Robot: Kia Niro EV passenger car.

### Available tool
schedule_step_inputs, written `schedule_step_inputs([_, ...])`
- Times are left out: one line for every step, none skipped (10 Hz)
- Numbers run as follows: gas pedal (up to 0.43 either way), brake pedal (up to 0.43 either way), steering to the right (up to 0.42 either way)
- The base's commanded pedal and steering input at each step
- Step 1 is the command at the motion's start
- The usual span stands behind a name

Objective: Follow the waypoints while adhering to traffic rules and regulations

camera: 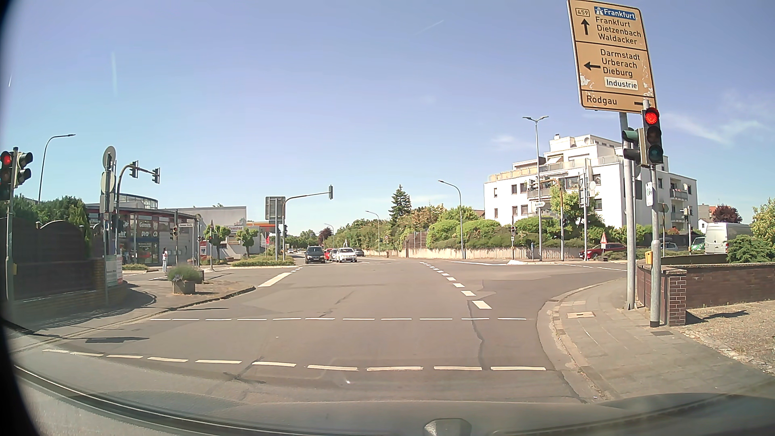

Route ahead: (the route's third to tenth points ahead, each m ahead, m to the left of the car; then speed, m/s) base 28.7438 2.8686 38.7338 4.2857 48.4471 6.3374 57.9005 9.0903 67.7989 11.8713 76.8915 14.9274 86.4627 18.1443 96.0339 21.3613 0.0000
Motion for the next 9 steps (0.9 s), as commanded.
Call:
schedule_step_inputs([0.000,0.366,-0.005])
schedule_step_inputs([0.000,0.366,-0.005])
schedule_step_inputs([0.000,0.366,-0.005])
schedule_step_inputs([0.000,0.366,-0.005])
schedule_step_inputs([0.000,0.366,-0.005])
schedule_step_inputs([0.000,0.366,-0.005])
schedule_step_inputs([0.000,0.366,-0.005])
schedule_step_inputs([0.000,0.366,-0.005])
schedule_step_inputs([0.000,0.366,-0.005])
